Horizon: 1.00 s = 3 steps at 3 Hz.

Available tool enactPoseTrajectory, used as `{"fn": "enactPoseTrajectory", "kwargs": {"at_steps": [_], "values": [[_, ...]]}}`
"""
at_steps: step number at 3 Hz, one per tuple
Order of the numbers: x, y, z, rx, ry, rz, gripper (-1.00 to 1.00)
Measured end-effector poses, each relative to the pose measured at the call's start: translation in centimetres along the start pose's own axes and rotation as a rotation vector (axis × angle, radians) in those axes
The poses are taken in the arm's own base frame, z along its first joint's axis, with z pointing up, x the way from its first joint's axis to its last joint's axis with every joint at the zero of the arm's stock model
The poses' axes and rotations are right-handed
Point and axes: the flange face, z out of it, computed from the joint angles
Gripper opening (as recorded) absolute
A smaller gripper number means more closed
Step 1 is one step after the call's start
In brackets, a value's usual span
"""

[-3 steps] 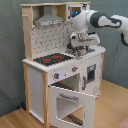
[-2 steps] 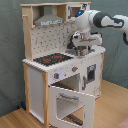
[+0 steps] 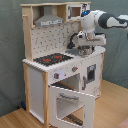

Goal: Play with the kitchen

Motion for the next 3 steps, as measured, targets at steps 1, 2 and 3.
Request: {"fn": "enactPoseTrajectory", "kwargs": {"at_steps": [1, 2, 3], "values": [[-1.5, 0.6, 1.0, -0.002, 0.023, 0.035, -1.00], [-2.7, 2.5, 1.9, 0.006, 0.058, 0.090, -1.00], [-4.1, 6.1, 3.1, 0.020, 0.098, 0.181, -1.00]]}}
